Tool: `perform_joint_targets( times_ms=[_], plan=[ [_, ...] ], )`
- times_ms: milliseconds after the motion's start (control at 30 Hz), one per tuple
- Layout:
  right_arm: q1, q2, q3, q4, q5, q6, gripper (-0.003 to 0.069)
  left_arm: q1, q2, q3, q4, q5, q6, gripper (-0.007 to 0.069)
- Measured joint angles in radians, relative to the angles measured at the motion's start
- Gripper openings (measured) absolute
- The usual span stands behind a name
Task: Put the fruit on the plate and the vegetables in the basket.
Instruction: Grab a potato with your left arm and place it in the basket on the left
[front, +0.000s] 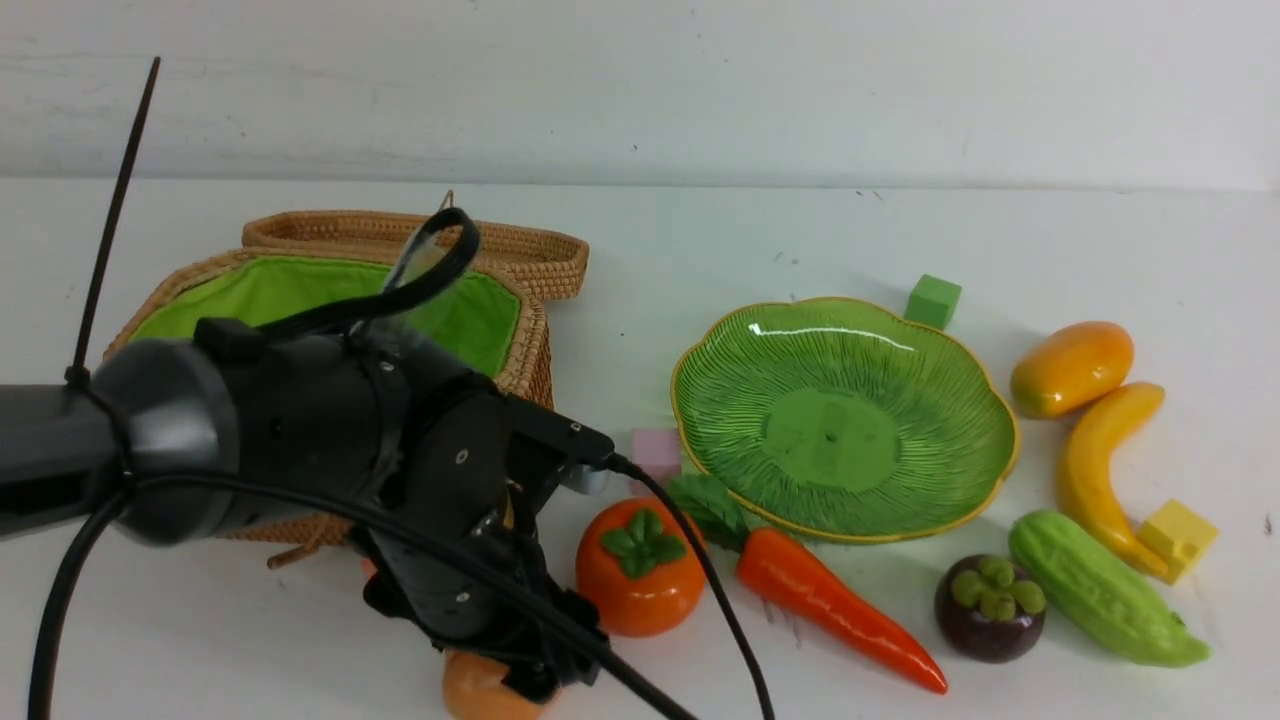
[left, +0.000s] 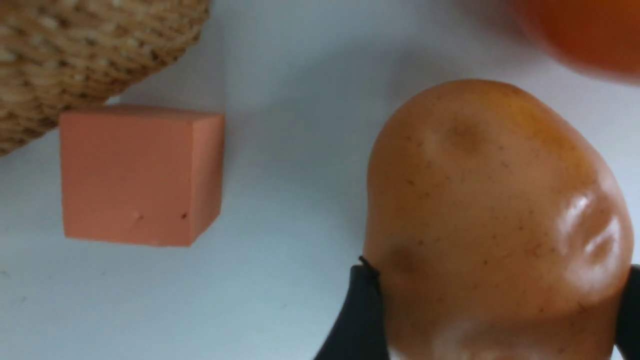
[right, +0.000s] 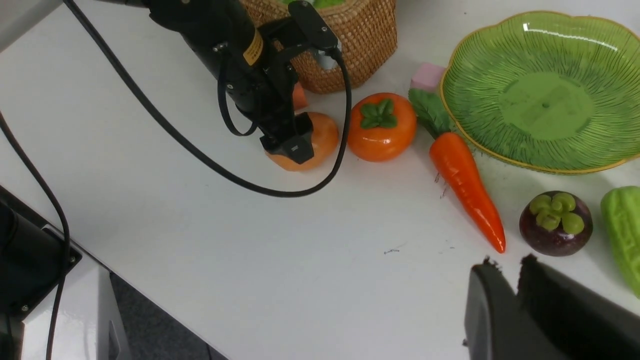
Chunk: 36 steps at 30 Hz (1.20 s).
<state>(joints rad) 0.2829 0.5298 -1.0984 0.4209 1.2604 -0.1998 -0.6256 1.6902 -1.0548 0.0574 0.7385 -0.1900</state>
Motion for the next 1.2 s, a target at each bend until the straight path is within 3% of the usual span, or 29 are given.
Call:
perform_joint_targets(
  times_ms=[167, 400, 667, 967, 1067, 1200],
  plan=[
    [0.000, 0.000, 0.000, 0.000, 0.000, -0.003, 0.0089, 0.000, 0.013, 0.001, -0.004, -0.031, 0.001, 0.0667],
    [0.000, 0.000, 0.000, 0.000, 0.000, -0.003, 0.0089, 0.000, 0.054, -0.001, -0.012, -0.033, 0.001, 0.0608],
    [0.000, 0.000, 0.000, 0.000, 0.000, -0.003, 0.0089, 0.000, 0.050, -0.004, -0.012, -0.027, 0.002, 0.0607],
    [0.000, 0.000, 0.000, 0.000, -0.023, -0.004, 0.0089, 0.000, -0.178, 0.003, -0.011, 0.100, 0.003, 0.0607],
    [0.000, 0.000, 0.000, 0.000, -0.097, -0.009, 0.0089, 0.000, -0.322, 0.003, 0.084, 0.033, 0.003, 0.0607],
    [0.000, 0.000, 0.000, 0.002, -0.201, -0.040, 0.0089, 0.000, -0.423, 0.003, 0.311, -0.100, 0.003, 0.0607]
  ],
)
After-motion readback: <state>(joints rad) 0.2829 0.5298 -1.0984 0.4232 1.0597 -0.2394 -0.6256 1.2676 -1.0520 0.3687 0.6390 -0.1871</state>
